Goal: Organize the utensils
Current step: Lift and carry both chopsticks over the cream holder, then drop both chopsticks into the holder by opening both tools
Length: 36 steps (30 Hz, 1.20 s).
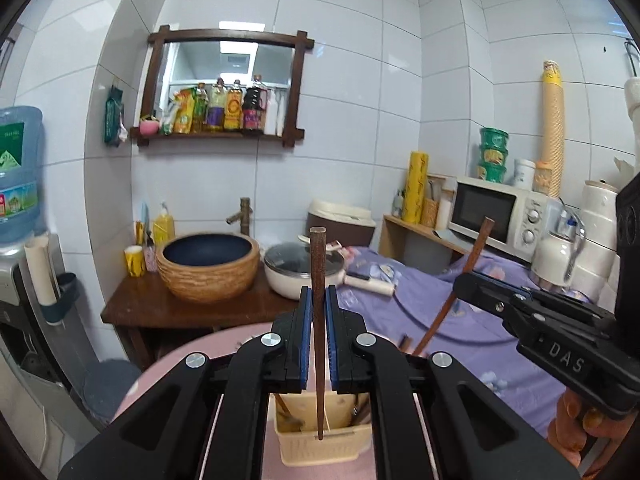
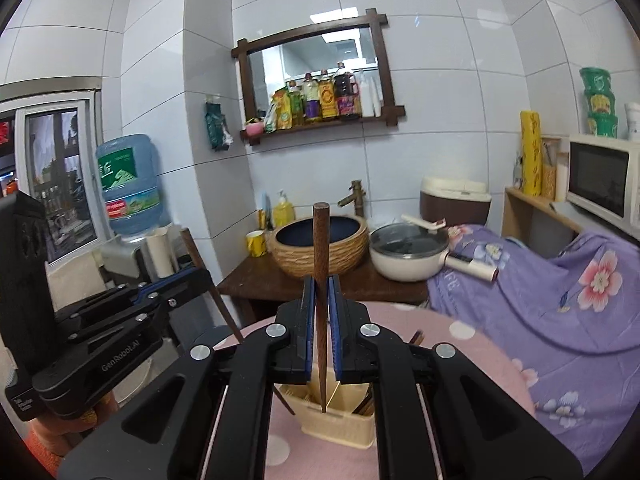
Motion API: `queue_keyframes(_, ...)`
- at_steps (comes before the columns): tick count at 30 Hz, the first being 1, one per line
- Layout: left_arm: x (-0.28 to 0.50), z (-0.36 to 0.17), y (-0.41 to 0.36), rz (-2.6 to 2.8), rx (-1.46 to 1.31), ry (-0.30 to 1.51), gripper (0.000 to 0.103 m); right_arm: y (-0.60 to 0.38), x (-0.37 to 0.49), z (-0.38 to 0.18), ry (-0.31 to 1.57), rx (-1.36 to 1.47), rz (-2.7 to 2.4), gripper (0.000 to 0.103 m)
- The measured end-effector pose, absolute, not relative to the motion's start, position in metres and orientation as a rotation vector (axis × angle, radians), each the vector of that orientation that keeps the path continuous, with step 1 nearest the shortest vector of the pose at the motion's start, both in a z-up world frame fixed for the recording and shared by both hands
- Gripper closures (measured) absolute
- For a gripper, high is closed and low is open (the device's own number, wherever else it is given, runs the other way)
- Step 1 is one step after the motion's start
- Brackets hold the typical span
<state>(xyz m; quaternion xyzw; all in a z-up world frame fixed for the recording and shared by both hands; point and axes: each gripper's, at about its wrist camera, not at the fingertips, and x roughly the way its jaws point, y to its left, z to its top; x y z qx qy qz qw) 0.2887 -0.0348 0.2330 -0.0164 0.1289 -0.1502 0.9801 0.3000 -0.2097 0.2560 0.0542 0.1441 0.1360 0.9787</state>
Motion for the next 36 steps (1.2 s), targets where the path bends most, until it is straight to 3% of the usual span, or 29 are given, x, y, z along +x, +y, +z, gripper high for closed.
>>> queue_keyframes(19, 0.354, 0.100, -0.044, -0.266, -0.039, 0.462, 0.096, -0.199, 0.367, 0.123, 0.474, 0.096, 0.175, 0.095)
queue_keyframes(21, 0.353, 0.095, -0.043, -0.277, -0.031, 0.457, 0.090, -0.197, 0.369, 0.117, 0.491, 0.087, 0.184, 0.094)
queue_keyframes(22, 0.351, 0.094, -0.042, -0.273, -0.018, 0.447, 0.083, -0.197, 0.370, 0.116, 0.497, 0.079, 0.173, 0.092)
queue_keyframes(23, 0.349, 0.094, -0.040, -0.271, -0.010, 0.438, 0.075, -0.198, 0.368, 0.116, 0.493, 0.075, 0.164, 0.084)
queue_keyframes(24, 0.346, 0.096, -0.039, -0.273, -0.009, 0.429, 0.073, -0.200, 0.365, 0.118, 0.477, 0.076, 0.162, 0.066)
queue_keyframes(26, 0.337, 0.102, -0.030, -0.282, -0.021, 0.404, 0.062, -0.205, 0.353, 0.123, 0.426, 0.084, 0.152, 0.047)
queue_keyframes(29, 0.315, 0.111, -0.015, -0.255, -0.051, 0.349, 0.035, -0.210, 0.331, 0.133, 0.378, 0.053, 0.146, 0.047)
queue_keyframes(30, 0.303, 0.115, -0.007, -0.245, -0.063, 0.324, 0.030, -0.212, 0.318, 0.136, 0.351, 0.040, 0.132, 0.047)
queue_keyframes(32, 0.281, 0.118, 0.003, -0.237, -0.068, 0.292, 0.013, -0.215, 0.290, 0.139, 0.303, 0.026, 0.127, 0.039)
queue_keyframes(36, 0.230, 0.114, 0.021, -0.195, -0.055, 0.230, 0.006, -0.212, 0.226, 0.132, 0.227, -0.008, 0.117, 0.022)
